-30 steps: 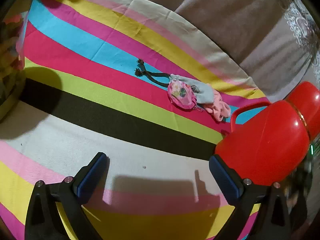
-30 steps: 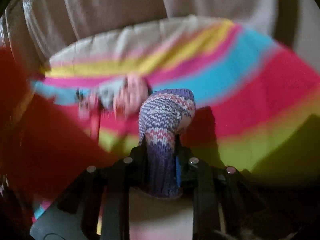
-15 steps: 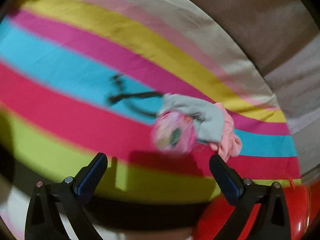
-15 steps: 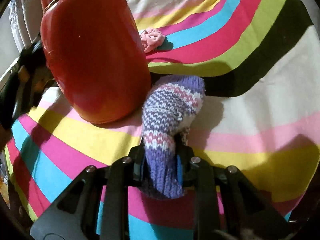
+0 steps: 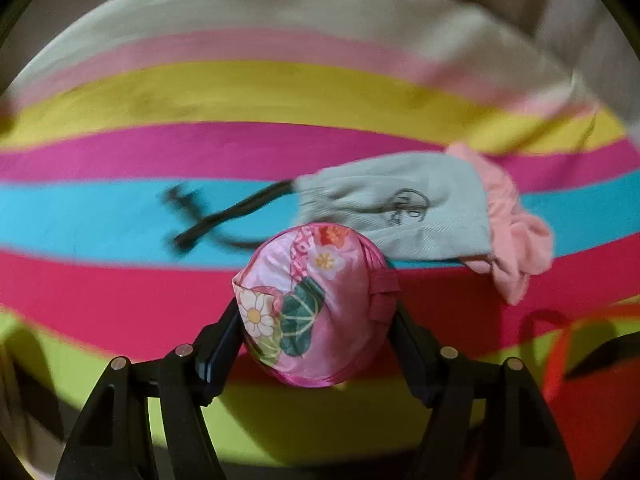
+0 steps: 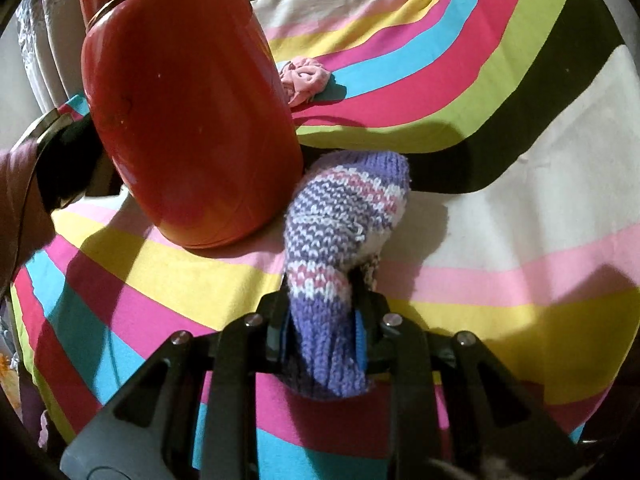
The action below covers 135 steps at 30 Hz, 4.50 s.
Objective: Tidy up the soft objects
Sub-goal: 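Grasp the pink floral round pouch with the left gripper while the right gripper lifts the mitten, then carry the pouch and mitten over the white box and open both grippers, then move back over the table and grasp the pink fleece cloth with the right gripper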
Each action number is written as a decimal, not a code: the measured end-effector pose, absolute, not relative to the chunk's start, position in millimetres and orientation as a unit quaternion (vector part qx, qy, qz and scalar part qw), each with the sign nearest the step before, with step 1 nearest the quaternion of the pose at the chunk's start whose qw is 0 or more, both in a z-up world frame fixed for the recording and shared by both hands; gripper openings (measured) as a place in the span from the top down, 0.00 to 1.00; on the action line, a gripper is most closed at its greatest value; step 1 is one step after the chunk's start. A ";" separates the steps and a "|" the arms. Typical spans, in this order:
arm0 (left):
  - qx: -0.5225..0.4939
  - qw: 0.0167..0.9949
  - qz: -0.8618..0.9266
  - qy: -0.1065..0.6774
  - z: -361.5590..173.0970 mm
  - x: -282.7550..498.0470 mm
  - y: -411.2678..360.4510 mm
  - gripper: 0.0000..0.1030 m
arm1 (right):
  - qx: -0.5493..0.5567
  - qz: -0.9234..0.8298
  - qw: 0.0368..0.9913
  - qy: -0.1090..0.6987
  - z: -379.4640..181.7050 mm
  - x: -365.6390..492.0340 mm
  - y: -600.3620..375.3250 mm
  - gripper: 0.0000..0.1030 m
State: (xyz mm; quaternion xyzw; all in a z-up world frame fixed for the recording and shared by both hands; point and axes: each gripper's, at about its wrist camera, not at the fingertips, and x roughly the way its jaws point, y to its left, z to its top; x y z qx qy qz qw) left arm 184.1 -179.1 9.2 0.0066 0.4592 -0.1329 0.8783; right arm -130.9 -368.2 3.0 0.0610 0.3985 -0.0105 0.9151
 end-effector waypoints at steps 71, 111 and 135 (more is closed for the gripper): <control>-0.107 0.910 0.057 0.398 43.1 -276.5 91.3 0.31 | -0.125 0.338 0.869 0.339 79.6 -253.6 -65.3 0.76; -0.093 0.901 -0.069 0.418 11.2 -2.7 -30.9 0.13 | 0.088 -0.045 0.946 0.309 64.4 -171.6 -361.7 0.35; -0.113 0.895 -0.117 0.416 -5.0 94.1 -60.5 0.00 | -0.011 0.086 0.904 0.420 18.0 128.1 -407.0 0.35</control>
